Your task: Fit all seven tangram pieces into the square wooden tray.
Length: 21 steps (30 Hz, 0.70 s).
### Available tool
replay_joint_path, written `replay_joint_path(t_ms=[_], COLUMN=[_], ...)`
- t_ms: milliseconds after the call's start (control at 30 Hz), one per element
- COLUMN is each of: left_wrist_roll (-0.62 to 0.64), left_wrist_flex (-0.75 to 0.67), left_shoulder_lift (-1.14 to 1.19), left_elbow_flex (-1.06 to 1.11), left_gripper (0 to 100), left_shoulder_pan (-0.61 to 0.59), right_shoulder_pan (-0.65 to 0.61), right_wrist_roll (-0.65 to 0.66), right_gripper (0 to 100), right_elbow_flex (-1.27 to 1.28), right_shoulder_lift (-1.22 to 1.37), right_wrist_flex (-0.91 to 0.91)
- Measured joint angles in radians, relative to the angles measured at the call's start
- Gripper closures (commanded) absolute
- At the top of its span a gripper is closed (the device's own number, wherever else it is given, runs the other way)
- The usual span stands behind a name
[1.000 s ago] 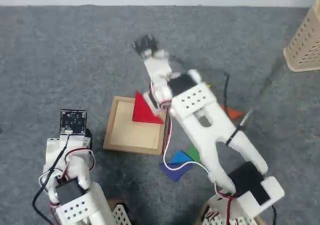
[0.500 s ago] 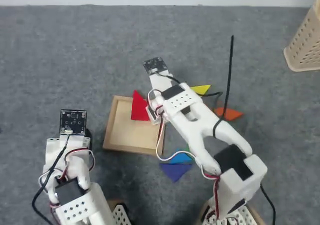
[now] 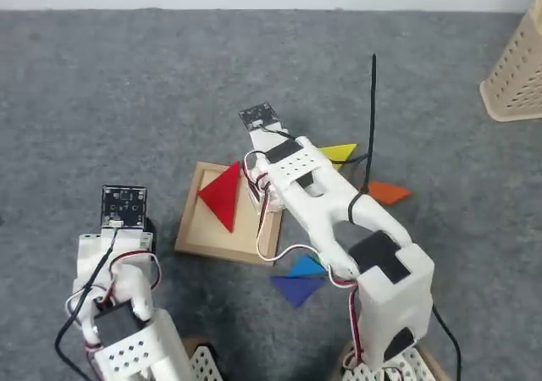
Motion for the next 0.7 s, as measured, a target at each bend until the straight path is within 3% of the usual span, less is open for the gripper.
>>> replay_joint_path(t_ms=[267, 367, 567, 700], left_wrist_roll=[0.0, 0.0, 0.0, 0.0], left_wrist_flex=[0.0, 0.0, 0.0, 0.0], left_shoulder_lift=[0.0, 0.0, 0.0, 0.0], left_elbow_flex=[0.0, 0.0, 0.0, 0.0], left_gripper=[78, 78, 78, 78], left_shoulder_pan=[0.0, 0.0, 0.002, 0.002], right_shoulder_pan=[0.167, 0.221, 0.219, 0.187], right_wrist_roll=[0.031, 0.048, 0.049, 0.026], right_gripper=[98.7, 94.3, 81.5, 79.2], right_elbow_flex=[-0.011, -0.011, -0.029, -0.084], right_shoulder_lift=[0.002, 0.002, 0.003, 0.005], right_wrist_flex=[0.035, 0.046, 0.112, 0.17])
